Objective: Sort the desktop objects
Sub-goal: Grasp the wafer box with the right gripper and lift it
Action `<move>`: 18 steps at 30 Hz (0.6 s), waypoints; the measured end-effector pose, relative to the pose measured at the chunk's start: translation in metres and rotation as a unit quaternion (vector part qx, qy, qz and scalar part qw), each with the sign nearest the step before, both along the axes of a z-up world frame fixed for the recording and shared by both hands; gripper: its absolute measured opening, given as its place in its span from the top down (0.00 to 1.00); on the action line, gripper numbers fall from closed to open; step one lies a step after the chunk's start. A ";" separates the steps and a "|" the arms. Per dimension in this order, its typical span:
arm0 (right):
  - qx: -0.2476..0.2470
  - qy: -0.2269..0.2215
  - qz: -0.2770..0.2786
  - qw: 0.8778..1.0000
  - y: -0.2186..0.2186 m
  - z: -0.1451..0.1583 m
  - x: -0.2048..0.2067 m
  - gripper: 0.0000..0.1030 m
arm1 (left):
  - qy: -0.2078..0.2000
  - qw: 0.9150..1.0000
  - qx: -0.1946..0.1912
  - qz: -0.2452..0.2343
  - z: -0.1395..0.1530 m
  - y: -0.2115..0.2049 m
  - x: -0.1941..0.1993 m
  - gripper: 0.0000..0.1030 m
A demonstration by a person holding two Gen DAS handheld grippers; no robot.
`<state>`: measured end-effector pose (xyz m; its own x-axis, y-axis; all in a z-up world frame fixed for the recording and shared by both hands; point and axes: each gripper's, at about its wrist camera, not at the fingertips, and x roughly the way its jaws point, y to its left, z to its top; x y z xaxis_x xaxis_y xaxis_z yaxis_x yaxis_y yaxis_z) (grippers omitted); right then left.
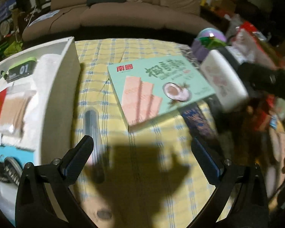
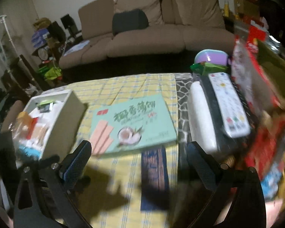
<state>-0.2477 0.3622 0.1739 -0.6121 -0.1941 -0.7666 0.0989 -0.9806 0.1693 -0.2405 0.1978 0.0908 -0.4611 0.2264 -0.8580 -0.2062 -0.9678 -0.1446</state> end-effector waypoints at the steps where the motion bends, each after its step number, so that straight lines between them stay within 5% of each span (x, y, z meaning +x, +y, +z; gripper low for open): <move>1: 0.004 -0.008 -0.004 1.000 -0.001 -0.007 -0.015 0.01 | -0.002 1.000 -0.007 0.007 -0.008 0.004 -0.009 0.00; 9: 0.047 -0.050 -0.010 0.998 -0.008 -0.062 -0.080 0.01 | -0.047 0.998 -0.032 0.033 -0.062 0.010 -0.050 0.00; 16: 0.072 -0.093 0.019 0.993 -0.017 -0.097 -0.098 0.00 | -0.055 0.997 -0.051 -0.008 -0.078 0.035 -0.058 0.01; 18: 0.071 -0.088 0.022 0.993 -0.015 -0.096 -0.098 0.06 | -0.047 0.997 -0.059 -0.022 -0.077 0.040 -0.056 0.13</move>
<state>-0.3453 0.3469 0.0777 -0.4594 -0.1003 -0.8826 0.1243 -0.9911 0.0479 -0.2967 0.2376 0.0141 -0.3690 0.1391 -0.9190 -0.2389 -0.9697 -0.0509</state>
